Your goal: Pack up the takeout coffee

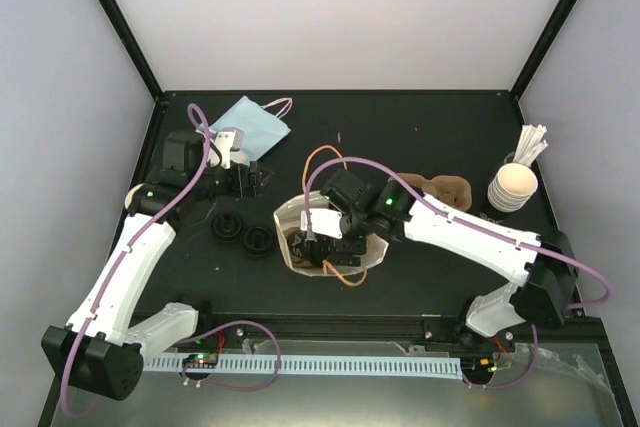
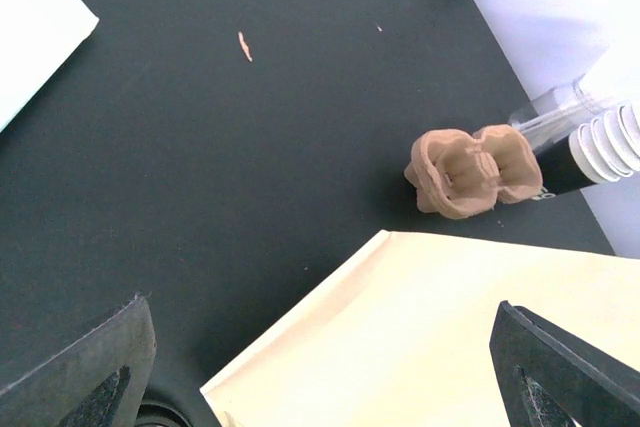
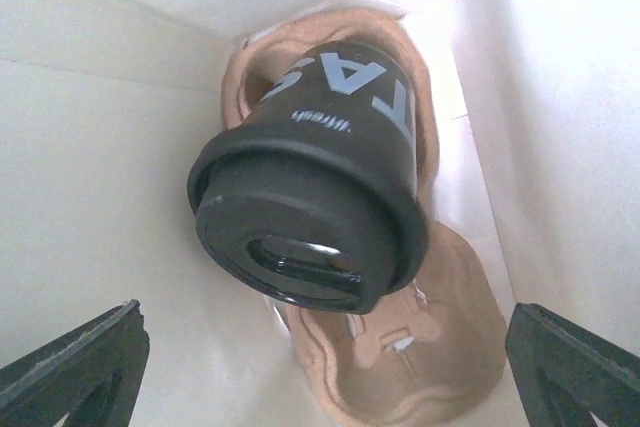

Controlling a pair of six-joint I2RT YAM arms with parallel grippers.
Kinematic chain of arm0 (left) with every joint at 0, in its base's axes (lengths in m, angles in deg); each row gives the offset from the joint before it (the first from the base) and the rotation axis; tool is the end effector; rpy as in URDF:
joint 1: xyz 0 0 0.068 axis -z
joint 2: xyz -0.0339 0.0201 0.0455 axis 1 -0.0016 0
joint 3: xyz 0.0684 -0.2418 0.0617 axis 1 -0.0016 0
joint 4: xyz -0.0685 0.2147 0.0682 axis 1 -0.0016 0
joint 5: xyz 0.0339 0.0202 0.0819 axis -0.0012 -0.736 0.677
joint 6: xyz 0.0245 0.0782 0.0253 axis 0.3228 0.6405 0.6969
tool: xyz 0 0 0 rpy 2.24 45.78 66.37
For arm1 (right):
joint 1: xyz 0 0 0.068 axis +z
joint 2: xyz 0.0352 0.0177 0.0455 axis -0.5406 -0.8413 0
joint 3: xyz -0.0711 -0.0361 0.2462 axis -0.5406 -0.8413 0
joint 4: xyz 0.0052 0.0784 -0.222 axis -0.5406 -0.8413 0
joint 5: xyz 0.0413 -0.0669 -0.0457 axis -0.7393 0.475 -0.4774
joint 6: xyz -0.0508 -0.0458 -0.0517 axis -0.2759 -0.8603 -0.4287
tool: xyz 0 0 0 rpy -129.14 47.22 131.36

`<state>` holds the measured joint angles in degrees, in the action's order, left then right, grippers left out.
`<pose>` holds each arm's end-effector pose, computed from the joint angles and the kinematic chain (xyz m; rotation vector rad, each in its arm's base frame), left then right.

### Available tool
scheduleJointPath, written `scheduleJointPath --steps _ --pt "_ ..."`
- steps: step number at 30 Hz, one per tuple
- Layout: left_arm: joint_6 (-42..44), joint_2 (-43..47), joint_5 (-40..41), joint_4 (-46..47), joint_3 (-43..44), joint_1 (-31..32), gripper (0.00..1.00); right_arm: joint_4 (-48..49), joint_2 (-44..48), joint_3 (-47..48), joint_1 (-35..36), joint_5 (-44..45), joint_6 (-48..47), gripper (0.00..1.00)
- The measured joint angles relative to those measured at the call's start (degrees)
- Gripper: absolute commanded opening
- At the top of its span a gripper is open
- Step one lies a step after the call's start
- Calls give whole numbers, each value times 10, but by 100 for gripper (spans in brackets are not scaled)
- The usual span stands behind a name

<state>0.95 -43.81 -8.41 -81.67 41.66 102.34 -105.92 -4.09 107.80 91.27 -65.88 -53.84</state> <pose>0.2065 -0.0808 0.3016 0.1989 2.2310 -0.7981 0.1448 0.2493 0.2438 -1.9308 1.8928 0.2647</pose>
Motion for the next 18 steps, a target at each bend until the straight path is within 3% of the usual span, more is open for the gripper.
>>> scheduleJointPath --steps 18 --pt "10 23 -128 45 8 7 90 32 70 5 3 14 4 100"
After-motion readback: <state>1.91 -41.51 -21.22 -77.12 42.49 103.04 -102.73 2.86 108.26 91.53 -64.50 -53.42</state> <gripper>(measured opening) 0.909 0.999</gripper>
